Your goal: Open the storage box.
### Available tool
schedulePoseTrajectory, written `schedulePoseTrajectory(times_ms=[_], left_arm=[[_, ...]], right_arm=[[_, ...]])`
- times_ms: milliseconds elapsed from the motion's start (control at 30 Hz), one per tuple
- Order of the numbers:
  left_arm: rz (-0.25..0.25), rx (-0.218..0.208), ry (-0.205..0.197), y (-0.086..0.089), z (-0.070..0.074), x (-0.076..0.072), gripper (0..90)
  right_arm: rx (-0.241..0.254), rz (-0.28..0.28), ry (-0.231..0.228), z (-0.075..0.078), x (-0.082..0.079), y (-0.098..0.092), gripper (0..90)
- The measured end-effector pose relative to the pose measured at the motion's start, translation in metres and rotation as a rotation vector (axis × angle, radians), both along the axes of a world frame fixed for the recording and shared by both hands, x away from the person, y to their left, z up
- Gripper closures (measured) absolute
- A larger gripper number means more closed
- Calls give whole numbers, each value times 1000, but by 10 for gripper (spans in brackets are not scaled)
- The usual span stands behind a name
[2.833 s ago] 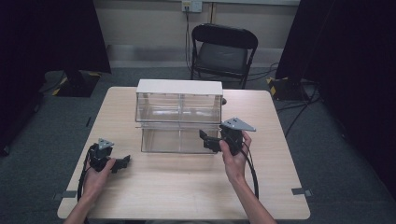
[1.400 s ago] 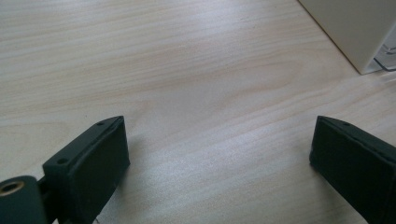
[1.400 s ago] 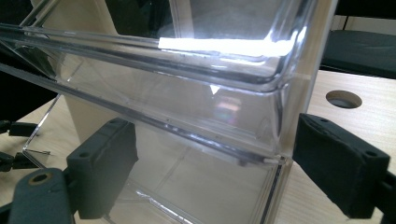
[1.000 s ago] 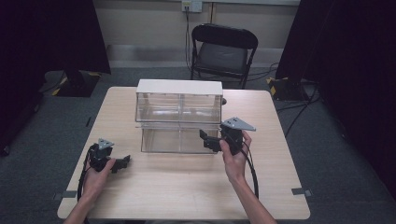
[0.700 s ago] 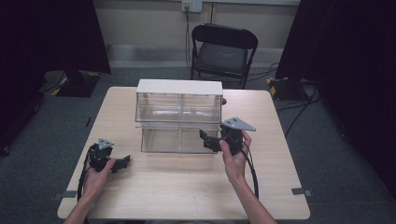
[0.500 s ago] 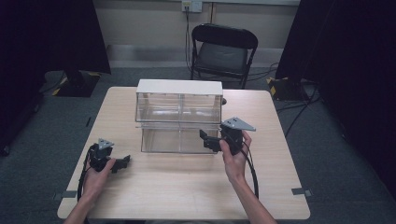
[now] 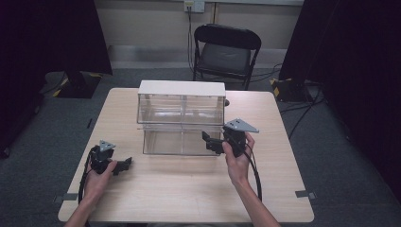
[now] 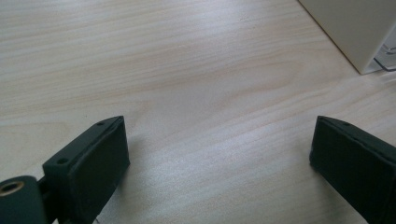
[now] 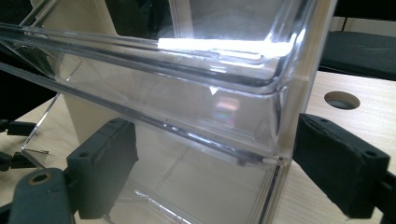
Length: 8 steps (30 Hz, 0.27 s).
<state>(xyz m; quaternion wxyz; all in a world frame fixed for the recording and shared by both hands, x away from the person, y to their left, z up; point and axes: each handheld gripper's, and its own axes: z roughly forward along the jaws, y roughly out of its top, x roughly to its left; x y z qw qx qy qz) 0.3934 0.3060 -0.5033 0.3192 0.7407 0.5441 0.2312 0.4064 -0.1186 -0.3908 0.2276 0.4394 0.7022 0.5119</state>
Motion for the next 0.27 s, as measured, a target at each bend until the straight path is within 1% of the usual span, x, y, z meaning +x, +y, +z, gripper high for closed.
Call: schedulePoseTrajectory(times_ms=[267], left_arm=[[-1,2,-1,0,0,0,41]], right_arm=[[-2,3,-4,0,1,0,134]])
